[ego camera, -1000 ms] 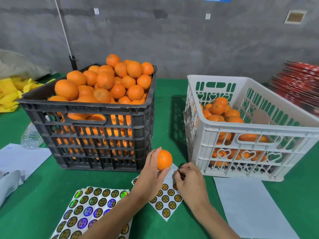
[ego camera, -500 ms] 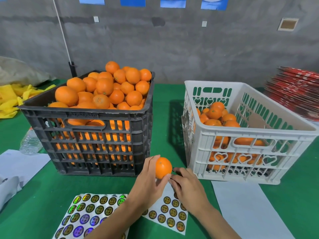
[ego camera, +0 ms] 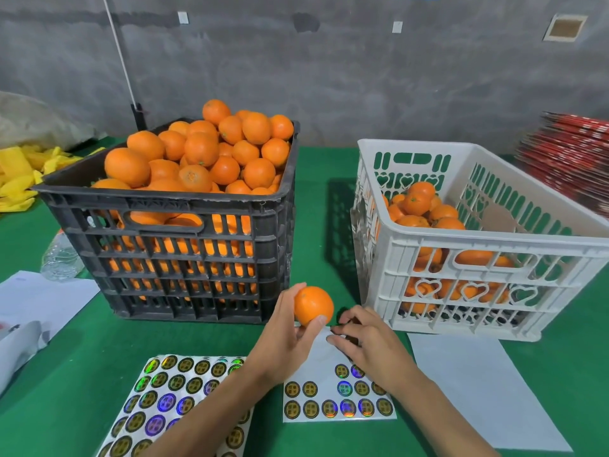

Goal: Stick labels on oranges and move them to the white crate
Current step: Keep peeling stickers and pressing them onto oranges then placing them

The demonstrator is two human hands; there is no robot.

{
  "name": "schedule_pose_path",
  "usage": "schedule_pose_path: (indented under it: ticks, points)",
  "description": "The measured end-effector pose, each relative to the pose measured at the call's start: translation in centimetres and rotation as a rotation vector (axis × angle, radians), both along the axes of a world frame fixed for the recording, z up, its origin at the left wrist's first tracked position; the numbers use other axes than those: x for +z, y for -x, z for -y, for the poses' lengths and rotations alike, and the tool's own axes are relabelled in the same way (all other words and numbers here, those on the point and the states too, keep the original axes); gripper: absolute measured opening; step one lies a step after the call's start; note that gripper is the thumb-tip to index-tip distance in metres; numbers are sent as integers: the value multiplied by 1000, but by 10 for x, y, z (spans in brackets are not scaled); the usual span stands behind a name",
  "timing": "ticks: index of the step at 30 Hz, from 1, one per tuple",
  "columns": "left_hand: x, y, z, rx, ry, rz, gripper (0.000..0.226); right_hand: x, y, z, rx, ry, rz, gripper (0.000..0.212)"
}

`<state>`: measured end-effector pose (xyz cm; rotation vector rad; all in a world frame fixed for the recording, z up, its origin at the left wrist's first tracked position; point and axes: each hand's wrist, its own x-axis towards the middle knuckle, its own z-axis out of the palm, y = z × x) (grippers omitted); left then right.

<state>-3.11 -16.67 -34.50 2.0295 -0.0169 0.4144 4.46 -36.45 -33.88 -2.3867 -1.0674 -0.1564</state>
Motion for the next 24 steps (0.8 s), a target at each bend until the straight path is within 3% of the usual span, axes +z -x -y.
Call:
schedule_pose_path:
  ticks: [7,12,24]
  points:
    - [-1,2,-1,13,-35,-55,63,3,12,-13,-148,-206,-147,19]
    - [0,4,-2,36,-88,-70,61,11,15,-23,-223,-220,-276,15]
    - [6,6,-1,66,-155,-109,61,8,14,-21,-248,-151,-223,18]
